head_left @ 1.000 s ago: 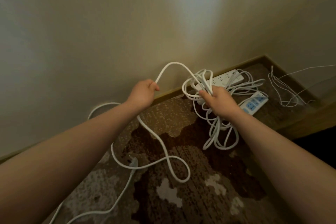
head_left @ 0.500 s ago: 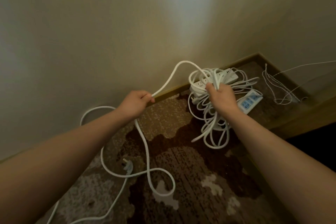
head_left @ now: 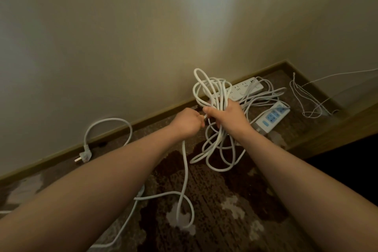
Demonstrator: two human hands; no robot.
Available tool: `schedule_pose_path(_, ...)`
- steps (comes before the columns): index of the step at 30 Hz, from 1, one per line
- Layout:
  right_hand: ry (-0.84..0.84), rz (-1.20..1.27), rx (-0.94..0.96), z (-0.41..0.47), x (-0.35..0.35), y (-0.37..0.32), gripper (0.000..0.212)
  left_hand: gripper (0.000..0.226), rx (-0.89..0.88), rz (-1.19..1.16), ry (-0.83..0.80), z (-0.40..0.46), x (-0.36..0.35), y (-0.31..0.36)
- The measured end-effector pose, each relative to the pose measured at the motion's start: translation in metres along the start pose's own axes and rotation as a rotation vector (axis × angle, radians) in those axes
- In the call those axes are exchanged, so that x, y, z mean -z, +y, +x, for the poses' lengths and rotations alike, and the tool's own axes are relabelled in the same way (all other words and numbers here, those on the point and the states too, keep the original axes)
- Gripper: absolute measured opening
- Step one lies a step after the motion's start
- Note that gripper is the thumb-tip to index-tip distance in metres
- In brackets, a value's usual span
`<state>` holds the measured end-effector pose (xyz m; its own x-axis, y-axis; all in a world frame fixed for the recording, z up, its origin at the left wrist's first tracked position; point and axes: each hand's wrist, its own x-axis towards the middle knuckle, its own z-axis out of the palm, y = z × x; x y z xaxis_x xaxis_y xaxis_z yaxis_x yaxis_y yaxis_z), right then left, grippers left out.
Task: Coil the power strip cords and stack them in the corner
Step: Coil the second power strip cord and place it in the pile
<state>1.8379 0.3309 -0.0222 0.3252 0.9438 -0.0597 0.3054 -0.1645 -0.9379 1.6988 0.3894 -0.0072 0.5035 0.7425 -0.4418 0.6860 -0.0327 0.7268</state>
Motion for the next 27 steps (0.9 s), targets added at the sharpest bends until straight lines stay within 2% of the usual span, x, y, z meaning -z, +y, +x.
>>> schedule_pose_path(3, -0.007, 0.085, -0.022, -0.001, 0.001, -0.002, 0.013, 0.032, -0.029, -0.080, -0.028, -0.002, -0.003, 0.000)
schedule_pose_path(7, 0.016, 0.158, -0.080, 0.007, 0.006, -0.002, 0.008, 0.031, -0.016, -0.303, -0.128, -0.006, -0.011, -0.014)
schedule_pose_path(9, 0.040, 0.137, -0.100, 0.011, 0.011, 0.000, 0.003, 0.030, 0.002, -0.383, -0.181, -0.008, -0.015, -0.023)
schedule_pose_path(12, 0.070, 0.106, -0.122, 0.014, 0.018, 0.003, 0.012, 0.028, 0.077, -0.481, -0.274, -0.014, -0.024, -0.035)
schedule_pose_path(15, 0.091, -0.012, -0.102, 0.014, 0.021, 0.004, 0.012, 0.029, 0.149, -0.517, -0.373, -0.019, -0.029, -0.040)
schedule_pose_path(19, 0.128, -0.147, -0.110, 0.015, 0.032, 0.008, 0.016, 0.025, 0.154, -0.696, -0.358, -0.011, -0.011, -0.042)
schedule_pose_path(22, 0.141, -0.118, -0.131, 0.016, 0.044, 0.008, 0.012, 0.027, 0.160, -0.579, -0.379, -0.009, 0.010, -0.058)
schedule_pose_path(24, 0.142, 0.009, -0.164, 0.018, 0.051, 0.007, 0.006, 0.028, 0.145, -0.424, -0.393, -0.011, 0.022, -0.075)
schedule_pose_path(27, 0.067, 0.216, -0.176, 0.020, 0.050, 0.005, 0.003, 0.027, 0.076, -0.203, -0.291, -0.012, 0.030, -0.092)
